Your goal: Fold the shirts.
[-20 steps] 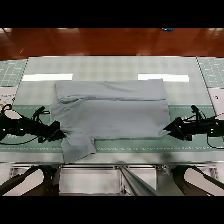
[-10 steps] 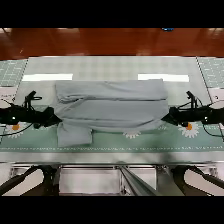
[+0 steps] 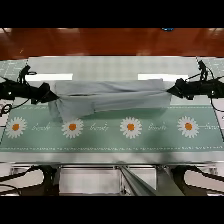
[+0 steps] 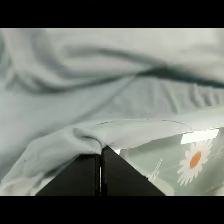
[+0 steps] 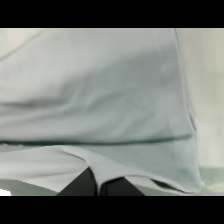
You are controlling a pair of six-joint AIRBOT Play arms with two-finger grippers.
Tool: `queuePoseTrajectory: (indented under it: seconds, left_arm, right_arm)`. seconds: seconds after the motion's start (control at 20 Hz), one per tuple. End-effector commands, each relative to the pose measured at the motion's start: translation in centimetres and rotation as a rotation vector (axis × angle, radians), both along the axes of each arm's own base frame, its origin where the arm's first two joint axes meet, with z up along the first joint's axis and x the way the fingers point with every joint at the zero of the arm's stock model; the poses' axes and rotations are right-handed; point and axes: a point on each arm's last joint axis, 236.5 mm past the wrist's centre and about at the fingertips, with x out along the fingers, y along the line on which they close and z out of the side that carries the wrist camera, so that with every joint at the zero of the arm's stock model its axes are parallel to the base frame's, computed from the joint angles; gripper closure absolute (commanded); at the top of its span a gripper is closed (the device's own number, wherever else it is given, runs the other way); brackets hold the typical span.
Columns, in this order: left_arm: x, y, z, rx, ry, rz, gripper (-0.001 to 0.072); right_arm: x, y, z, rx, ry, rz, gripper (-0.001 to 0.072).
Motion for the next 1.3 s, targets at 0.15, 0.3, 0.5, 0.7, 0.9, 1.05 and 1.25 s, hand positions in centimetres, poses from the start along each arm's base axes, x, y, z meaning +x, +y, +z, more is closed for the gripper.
queuePoseTrajectory:
  seconds: [0.15,0.3,0.5,0.7,0.9,1.05,1.25]
  left_arm:
    - [7.1,-0.5,-2.2,-0.020,0.001,-0.013,0.0691]
    - [9.6,-0.1,-2.9,-0.023,0.000,0.003,0.0692]
    - [11.9,-0.6,-3.6,-0.017,-0.023,-0.017,0.0692]
    - [12.1,-0.6,-4.5,-0.022,-0.008,-0.023,0.0691]
    - [11.3,-0.9,-4.3,-0.035,0.014,-0.050,0.0545]
    - [8.1,-0.8,-4.1,-0.037,0.136,-0.119,0.0203]
    - [5.7,4.3,0.5,0.151,0.141,-0.088,0.0204]
  right_arm:
    - [4.8,2.1,-1.1,0.043,-0.004,0.059,0.0685]
    - [5.7,2.0,-2.5,0.054,0.026,0.041,0.0685]
    - [5.5,1.7,-4.7,0.044,0.064,0.039,0.0685]
    - [5.5,0.8,-6.3,-0.008,0.078,0.044,0.0685]
    - [6.2,0.4,-6.2,-0.015,0.054,0.015,0.0685]
    - [5.6,0.3,-5.8,0.001,0.082,0.034,0.0296]
    - [4.6,-3.2,1.4,0.084,0.111,0.036,0.0297]
